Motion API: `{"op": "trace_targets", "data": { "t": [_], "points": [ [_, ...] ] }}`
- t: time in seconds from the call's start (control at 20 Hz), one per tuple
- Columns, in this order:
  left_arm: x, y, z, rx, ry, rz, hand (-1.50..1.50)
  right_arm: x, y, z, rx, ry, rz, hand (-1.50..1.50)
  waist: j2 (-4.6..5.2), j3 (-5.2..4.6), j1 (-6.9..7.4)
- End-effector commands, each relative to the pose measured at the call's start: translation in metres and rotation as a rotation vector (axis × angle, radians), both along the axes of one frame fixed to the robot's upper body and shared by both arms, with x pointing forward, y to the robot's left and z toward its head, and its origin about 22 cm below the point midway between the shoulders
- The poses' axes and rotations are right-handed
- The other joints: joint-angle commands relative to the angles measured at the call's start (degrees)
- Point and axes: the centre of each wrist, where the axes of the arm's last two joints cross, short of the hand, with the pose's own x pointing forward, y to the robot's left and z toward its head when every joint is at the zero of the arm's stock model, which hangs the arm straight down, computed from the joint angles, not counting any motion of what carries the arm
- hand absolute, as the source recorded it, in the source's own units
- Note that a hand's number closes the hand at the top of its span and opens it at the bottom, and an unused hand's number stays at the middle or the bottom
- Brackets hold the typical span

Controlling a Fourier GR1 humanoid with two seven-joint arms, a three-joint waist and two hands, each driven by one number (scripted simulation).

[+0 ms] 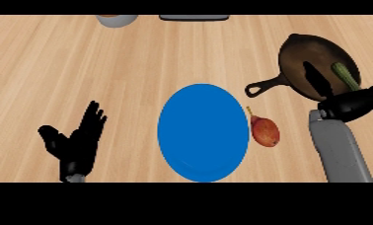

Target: Pick the squash from the plate and place it in the pan

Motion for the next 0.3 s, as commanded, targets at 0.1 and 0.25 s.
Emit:
{"op": "trace_targets", "data": {
  "t": [0.1,0.25],
  "points": [
    [0.018,0.001,0.012,0.006,0.01,0.003,0.0,-0.01,0.033,-0.019,0.001,-0.01,-0.029,-1.5,0.02,-0.05,0.01],
    [-0.006,0.004,-0.002,0.009,-0.011,0.01,0.0,-0.005,0.041,-0.017,0.014,-0.012,-0.062,-1.5,-0.06,-0.1,-0.01]
  ]
}}
